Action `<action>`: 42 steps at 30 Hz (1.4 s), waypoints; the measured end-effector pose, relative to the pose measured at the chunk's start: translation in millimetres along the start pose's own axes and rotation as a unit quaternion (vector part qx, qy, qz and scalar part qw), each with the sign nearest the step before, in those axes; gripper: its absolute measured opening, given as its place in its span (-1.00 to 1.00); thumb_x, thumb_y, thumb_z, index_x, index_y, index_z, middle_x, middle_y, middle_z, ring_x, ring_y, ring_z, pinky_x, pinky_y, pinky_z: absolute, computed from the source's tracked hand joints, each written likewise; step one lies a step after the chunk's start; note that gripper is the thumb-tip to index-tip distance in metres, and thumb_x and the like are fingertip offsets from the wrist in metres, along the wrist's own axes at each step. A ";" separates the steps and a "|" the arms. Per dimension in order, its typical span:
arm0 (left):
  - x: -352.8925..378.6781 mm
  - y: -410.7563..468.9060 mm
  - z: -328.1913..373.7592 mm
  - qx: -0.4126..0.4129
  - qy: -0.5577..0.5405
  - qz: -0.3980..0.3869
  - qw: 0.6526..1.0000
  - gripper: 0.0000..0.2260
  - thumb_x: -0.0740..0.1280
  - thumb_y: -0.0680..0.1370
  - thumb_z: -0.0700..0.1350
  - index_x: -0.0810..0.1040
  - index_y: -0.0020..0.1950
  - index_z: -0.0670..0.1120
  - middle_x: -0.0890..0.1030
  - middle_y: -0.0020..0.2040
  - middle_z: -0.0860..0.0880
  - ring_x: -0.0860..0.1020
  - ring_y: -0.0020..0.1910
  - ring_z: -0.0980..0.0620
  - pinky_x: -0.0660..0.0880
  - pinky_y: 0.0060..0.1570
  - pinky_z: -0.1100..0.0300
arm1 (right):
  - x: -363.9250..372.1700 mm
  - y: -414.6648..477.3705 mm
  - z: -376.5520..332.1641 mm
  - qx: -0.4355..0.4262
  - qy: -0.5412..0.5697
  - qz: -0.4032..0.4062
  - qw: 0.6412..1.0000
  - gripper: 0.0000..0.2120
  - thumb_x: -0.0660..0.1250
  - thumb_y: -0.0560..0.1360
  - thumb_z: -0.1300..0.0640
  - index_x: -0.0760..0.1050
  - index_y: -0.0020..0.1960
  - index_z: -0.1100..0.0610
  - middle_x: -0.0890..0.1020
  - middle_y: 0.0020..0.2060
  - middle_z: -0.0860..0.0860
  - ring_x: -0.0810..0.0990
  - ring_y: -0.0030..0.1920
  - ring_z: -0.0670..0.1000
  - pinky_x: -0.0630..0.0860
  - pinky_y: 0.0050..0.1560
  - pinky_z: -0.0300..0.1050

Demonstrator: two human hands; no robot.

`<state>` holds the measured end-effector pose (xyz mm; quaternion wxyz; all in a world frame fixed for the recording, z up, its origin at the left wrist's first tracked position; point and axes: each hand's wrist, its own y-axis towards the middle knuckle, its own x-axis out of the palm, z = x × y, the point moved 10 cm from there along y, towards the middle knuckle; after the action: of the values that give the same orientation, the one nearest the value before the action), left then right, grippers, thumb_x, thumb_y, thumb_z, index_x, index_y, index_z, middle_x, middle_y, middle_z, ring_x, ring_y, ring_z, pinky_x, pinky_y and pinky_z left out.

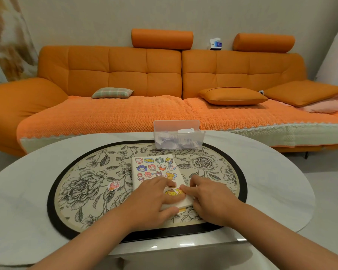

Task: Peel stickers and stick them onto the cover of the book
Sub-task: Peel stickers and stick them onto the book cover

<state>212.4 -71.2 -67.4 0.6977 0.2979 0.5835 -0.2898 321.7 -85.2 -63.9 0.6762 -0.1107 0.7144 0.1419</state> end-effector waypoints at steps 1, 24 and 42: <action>1.3 -0.1 -0.2 0.000 0.003 -0.005 1.000 -0.61 0.10 0.65 0.23 0.31 0.49 0.34 0.24 0.53 0.11 0.13 0.52 0.11 0.02 0.47 0.15 | -0.3 -0.7 -0.1 0.000 -0.001 0.003 1.000 -0.53 0.10 0.62 -0.01 0.28 0.53 -0.11 0.42 0.19 -0.02 0.48 0.11 0.05 0.47 -0.09 -0.09; 1.6 0.4 1.9 -0.028 0.037 0.005 0.999 -0.42 0.04 0.64 0.28 0.20 0.60 0.05 0.23 0.56 0.13 0.15 0.53 0.10 0.07 0.50 0.16 | -2.4 -8.9 -6.6 -0.002 0.002 0.000 1.000 -0.53 0.10 0.59 0.02 0.26 0.51 -0.07 0.40 0.20 0.00 0.46 0.10 0.06 0.50 -0.06 -0.01; -47.4 -26.3 -52.7 -0.114 -0.059 0.130 0.983 -0.63 0.18 0.66 0.13 0.40 0.47 0.18 0.47 0.36 0.22 0.36 0.35 0.21 0.35 0.35 0.17 | -45.4 43.5 -29.4 0.002 0.052 0.073 0.996 -0.64 0.18 0.60 -0.11 0.50 0.37 -0.17 0.48 0.24 -0.19 0.57 0.10 -0.06 0.46 -0.02 -0.12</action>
<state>151.6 -45.9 -30.1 0.7922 0.2723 0.5265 -0.1452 281.8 -56.4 -14.9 0.6264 -0.0639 0.7550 0.1831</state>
